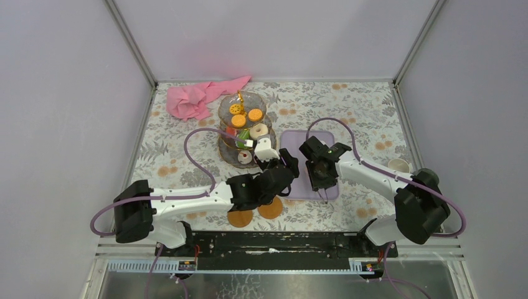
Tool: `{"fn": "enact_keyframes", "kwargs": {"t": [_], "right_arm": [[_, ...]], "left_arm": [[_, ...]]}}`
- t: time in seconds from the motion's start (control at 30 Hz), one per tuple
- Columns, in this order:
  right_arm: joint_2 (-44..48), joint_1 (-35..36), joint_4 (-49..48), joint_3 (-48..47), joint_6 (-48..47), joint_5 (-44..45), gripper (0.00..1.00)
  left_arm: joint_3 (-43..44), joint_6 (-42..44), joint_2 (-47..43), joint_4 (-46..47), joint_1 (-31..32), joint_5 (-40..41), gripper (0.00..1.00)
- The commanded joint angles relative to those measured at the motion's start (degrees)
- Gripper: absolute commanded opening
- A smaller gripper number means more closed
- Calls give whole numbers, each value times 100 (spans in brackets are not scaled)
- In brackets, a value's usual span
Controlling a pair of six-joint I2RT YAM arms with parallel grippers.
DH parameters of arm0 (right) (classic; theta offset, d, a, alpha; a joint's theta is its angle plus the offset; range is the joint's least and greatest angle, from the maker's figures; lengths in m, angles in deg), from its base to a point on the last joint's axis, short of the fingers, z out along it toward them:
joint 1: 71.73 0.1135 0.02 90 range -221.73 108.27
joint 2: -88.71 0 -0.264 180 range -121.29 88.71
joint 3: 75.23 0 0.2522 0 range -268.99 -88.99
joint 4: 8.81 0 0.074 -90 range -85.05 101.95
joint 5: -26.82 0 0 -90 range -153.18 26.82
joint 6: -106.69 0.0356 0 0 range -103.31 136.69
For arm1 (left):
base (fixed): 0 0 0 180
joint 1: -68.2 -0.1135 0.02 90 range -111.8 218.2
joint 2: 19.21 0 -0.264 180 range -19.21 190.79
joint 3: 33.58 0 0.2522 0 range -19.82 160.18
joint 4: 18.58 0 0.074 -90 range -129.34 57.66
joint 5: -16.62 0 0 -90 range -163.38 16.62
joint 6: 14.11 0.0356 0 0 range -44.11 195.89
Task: Serve the afternoon tea
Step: Pick up the desert from the tray.
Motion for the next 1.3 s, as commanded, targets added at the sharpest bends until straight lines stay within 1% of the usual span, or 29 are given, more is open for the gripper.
{"fn": "enact_keyframes", "kwargs": {"t": [0.0,0.23,0.43,0.83,1.27], "right_arm": [[30,55,15,-199,-81,-20,36],[140,51,28,-199,-58,13,31],[263,54,61,-232,-25,16,29],[483,56,46,-226,15,-53,27],[787,64,57,-239,51,-81,26]], "left_arm": [[-79,-87,-129,230,60,291,64],[-88,-87,-143,226,73,320,64],[-88,-104,-180,178,106,378,64],[-46,-122,-248,83,182,523,64],[168,4,-541,-164,551,984,64]]}}
